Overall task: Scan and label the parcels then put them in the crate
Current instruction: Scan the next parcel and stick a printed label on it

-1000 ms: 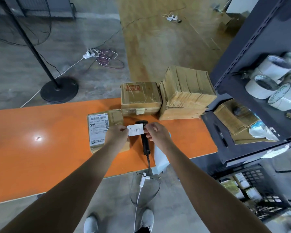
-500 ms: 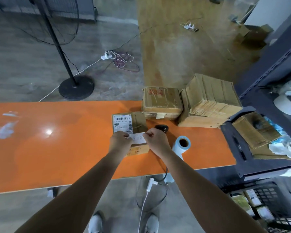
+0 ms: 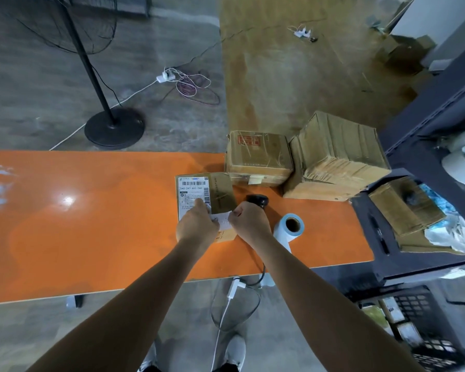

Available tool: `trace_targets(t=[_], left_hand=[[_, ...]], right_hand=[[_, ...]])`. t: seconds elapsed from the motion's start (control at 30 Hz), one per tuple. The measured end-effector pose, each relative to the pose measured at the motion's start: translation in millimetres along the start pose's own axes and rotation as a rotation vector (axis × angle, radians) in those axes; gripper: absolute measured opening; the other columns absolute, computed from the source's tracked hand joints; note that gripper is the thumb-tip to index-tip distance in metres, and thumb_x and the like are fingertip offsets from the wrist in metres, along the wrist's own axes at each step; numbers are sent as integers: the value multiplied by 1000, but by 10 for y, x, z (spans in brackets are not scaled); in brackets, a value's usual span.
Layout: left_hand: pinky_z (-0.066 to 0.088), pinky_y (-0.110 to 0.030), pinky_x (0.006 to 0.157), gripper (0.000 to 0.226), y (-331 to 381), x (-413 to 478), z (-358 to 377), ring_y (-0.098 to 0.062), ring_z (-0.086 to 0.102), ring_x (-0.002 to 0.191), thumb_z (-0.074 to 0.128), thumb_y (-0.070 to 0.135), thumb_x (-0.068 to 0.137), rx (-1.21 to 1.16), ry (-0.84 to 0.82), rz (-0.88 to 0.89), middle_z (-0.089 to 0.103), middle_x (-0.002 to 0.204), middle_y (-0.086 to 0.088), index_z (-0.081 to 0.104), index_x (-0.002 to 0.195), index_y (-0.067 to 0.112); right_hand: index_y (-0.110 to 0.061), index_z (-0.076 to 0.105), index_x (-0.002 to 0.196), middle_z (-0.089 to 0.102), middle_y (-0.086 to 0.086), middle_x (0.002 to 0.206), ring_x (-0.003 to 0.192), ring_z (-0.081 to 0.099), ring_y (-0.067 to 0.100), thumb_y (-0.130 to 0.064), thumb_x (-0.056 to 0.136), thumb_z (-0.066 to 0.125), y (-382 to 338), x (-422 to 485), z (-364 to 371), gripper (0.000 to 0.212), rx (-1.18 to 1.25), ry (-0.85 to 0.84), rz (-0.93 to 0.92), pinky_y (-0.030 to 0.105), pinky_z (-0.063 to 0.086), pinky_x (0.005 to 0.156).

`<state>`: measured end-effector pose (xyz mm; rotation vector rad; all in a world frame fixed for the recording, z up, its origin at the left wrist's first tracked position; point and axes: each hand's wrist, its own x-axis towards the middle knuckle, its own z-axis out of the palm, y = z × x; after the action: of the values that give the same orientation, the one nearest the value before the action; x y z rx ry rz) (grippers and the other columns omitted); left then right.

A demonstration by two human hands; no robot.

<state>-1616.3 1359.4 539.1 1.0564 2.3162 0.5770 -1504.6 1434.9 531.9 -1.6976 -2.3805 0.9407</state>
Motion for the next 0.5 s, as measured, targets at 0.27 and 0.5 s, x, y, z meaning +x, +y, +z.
trace_targets(t=[0.27, 0.5], left_hand=[[49, -34, 70, 24, -47, 86, -16, -26, 62, 91, 58, 24, 85, 9, -49, -91, 64, 97, -4, 45, 103, 16], [46, -31, 64, 36, -26, 143, 45, -25, 64, 87, 56, 48, 91, 78, 23, -123, 64, 95, -2, 44, 105, 17]], right_hand=[[-8, 59, 87, 58, 4, 69, 63, 58, 18, -26, 95, 61, -35, 69, -34, 20, -4, -98, 56, 21, 35, 49], [-12, 52, 74, 55, 9, 68, 65, 59, 25, -40, 90, 67, 33, 129, -77, 36, 276, -218, 170, 52, 60, 78]])
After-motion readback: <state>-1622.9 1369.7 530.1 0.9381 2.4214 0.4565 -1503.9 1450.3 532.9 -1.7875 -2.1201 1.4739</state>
